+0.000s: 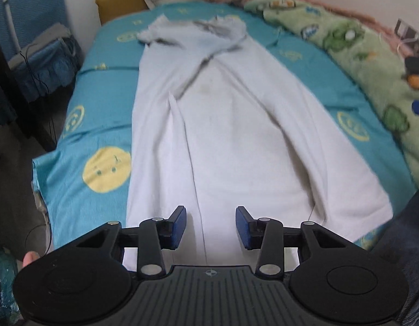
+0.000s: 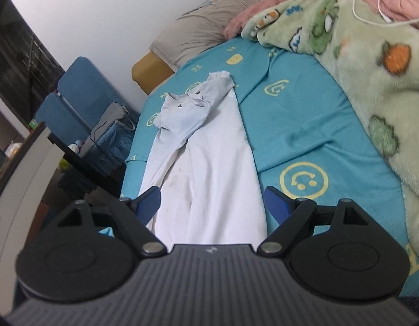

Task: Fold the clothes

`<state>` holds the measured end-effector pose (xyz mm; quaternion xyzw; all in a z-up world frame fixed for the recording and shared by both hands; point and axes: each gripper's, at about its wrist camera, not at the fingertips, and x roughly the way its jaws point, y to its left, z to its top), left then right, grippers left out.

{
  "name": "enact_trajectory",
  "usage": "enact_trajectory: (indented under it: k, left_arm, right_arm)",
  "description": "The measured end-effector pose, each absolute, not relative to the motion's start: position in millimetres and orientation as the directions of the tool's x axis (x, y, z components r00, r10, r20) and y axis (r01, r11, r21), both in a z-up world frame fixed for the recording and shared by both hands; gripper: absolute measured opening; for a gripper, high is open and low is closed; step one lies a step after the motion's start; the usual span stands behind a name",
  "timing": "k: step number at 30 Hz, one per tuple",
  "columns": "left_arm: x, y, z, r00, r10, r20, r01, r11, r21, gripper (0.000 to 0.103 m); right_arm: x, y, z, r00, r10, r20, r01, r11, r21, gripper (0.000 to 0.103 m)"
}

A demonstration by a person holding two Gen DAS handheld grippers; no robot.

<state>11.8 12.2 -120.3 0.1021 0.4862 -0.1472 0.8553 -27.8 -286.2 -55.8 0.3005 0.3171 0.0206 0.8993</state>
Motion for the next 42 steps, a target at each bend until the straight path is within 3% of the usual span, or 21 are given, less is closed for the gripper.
enact_trajectory:
  k: [5, 6, 8, 10, 19, 30, 37, 39, 41, 42]
  left_arm:
    - [17.0, 8.8, -134.7, 0.422, -0.062, -0.904, 0.351, 0.931, 0.100, 0.040]
    - [17.3, 8.4, -133.5, 0.418, -0.065, -0.906, 0.358, 0.929, 0.098, 0.033]
    - [15.1, 8.6, -127.5, 0.421, -0.078, -0.904, 0.368, 0.925, 0.092, 0.004]
    - [9.0, 9.5, -116.9, 0.444, -0.095, -0.891, 0.373, 0.924, 0.088, 0.001]
    - [-18.3, 13.6, -69.2, 0.538, -0.171, -0.825, 0.398, 0.915, 0.070, 0.000]
    - [-45.5, -49.9, -32.5, 0.502, -0.362, -0.785, 0.520, 0.852, -0.060, 0.000]
    - [-41.8, -68.6, -62.8, 0.517, -0.287, -0.807, 0.487, 0.873, 0.001, 0.000]
    - [-35.2, -68.5, -75.8, 0.538, -0.221, -0.813, 0.455, 0.888, 0.060, 0.007]
    - [-23.8, -65.5, -90.0, 0.534, -0.173, -0.827, 0.412, 0.908, 0.077, 0.023]
    - [-18.8, -64.1, -95.8, 0.531, -0.155, -0.833, 0.396, 0.915, 0.082, 0.027]
  right_arm:
    - [-25.0, -288.8, -60.9, 0.783, 0.244, -0.571, 0.162, 0.807, 0.567, 0.085]
    - [-24.3, -288.6, -61.9, 0.780, 0.247, -0.575, 0.162, 0.808, 0.567, 0.085]
    - [-22.7, -288.1, -63.9, 0.772, 0.254, -0.583, 0.162, 0.808, 0.567, 0.085]
    - [-20.6, -288.2, -65.9, 0.763, 0.264, -0.589, 0.164, 0.803, 0.573, 0.085]
    - [-19.4, -293.5, -73.2, 0.745, 0.292, -0.599, 0.189, 0.770, 0.610, 0.085]
    - [-20.5, -302.4, -72.4, 0.757, 0.275, -0.592, 0.222, 0.745, 0.629, 0.084]
    - [-19.7, -304.7, -73.2, 0.758, 0.290, -0.585, 0.213, 0.737, 0.642, 0.084]
    - [-21.4, -306.1, -73.3, 0.759, 0.288, -0.584, 0.210, 0.740, 0.639, 0.085]
    - [-23.4, -308.3, -73.5, 0.760, 0.286, -0.583, 0.211, 0.741, 0.638, 0.085]
    - [-24.4, -309.3, -73.4, 0.762, 0.288, -0.580, 0.208, 0.739, 0.640, 0.085]
